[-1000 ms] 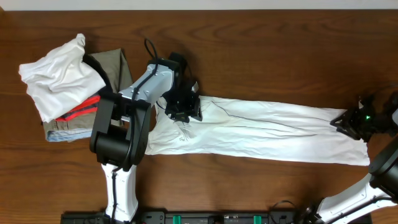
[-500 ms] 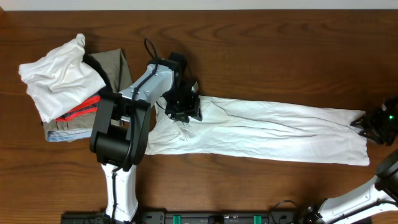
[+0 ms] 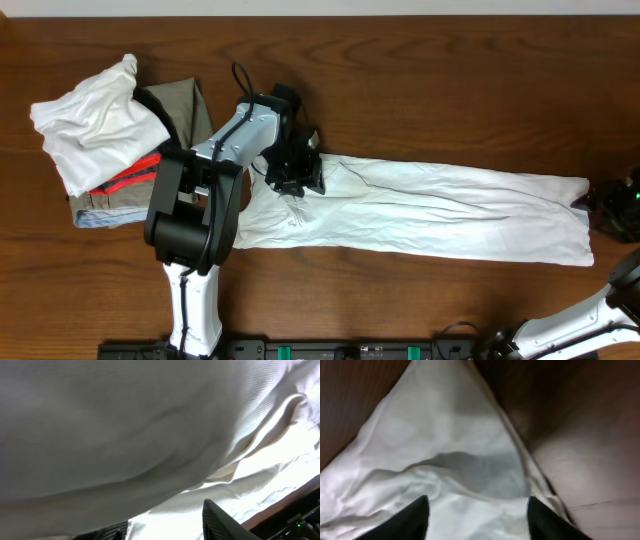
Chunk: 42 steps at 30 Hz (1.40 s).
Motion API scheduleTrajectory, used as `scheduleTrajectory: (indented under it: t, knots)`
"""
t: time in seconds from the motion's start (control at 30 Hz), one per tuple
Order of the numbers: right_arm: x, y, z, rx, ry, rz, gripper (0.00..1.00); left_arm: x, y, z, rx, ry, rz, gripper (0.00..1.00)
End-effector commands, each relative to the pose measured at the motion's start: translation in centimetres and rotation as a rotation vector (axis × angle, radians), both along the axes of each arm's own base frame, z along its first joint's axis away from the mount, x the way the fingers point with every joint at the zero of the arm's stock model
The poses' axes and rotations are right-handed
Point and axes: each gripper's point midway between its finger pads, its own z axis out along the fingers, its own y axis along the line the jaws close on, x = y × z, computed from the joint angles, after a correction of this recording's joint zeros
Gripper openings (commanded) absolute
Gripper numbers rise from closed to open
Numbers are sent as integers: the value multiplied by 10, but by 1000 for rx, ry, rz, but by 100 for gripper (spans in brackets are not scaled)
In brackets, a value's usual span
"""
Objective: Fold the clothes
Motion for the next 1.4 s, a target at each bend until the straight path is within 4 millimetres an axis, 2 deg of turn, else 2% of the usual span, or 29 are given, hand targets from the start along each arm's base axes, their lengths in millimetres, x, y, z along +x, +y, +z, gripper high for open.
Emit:
scheduleTrajectory:
  t: [0.0,0.17,0.57,0.8,0.87,1.0,1.07,1.27,1.37]
  knots:
    - [-4,-7,-2,-35,17,-2,64,3,20,-17,92,1,6,49]
    - [0,-11,-7,-52,1,12,70,3,20,-17,92,1,5,50]
    - [-6,-5,-38,6,50,21,72,3,20,-17,92,1,5,50]
    - [-2,19,-44,138,32,18,70,3,20,-17,92,0,6,50]
    - [-2,25,-45,155,33,29,60,3,20,-17,92,0,6,50]
    - [-1,27,-46,155,34,36,12,3,20,-17,92,1,6,50]
    - [0,26,-46,149,28,35,1,3,20,-17,92,1,6,49]
    - [7,20,-46,131,4,24,1,5,19,-13,87,-13,7,42]
    - [14,11,-35,113,-13,22,1,10,17,2,75,-49,8,42]
